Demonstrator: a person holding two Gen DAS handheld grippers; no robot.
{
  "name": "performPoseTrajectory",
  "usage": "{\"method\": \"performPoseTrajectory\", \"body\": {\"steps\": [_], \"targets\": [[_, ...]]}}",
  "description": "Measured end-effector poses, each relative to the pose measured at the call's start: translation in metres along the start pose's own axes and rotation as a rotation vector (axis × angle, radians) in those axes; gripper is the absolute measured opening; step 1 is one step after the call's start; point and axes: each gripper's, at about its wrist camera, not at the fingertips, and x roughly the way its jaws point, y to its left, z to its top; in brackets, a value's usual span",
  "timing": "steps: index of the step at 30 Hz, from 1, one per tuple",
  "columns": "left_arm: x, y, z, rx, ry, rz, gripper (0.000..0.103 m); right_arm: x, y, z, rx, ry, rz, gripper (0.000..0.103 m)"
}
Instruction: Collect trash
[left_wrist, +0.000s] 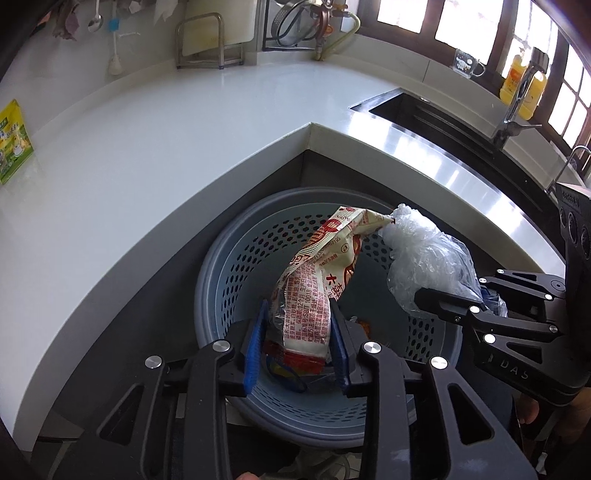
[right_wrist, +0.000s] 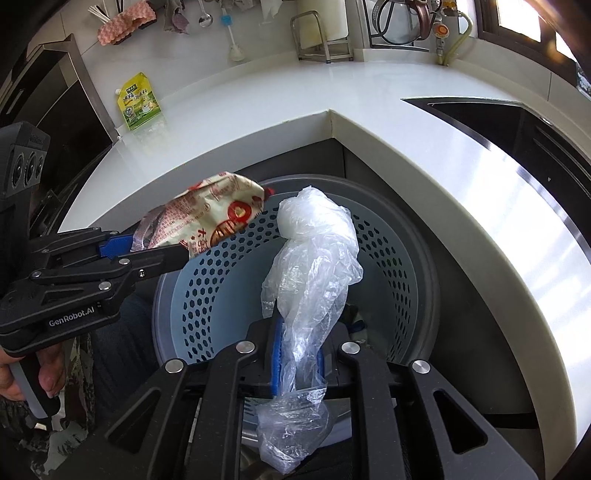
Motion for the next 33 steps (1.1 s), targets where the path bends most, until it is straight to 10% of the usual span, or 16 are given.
{"method": "performPoseTrajectory", "body": {"steps": [5, 12, 20, 33], "targets": [[-0.003, 0.002, -0.001, -0.010, -0.017, 0.029, 0.059, 0.001, 0.003, -0.003, -0.018, -0.001, -0.022, 0.060], [-0.020, 0.011, 0.000, -0.051, -0.070, 0.074, 0.091, -0.006, 0.006, -0.005, -0.021, -0.022, -0.021, 0.071], [-0.036, 0.015, -0.002, -0.070, -0.092, 0.107, 0.097, -0.014, 0.006, -0.013, -0.004, -0.048, -0.076, 0.090], [-0.054, 0.019, -0.003, -0.083, -0.121, 0.135, 0.097, -0.026, 0.016, -0.015, 0.004, -0.095, -0.064, 0.093]]}}
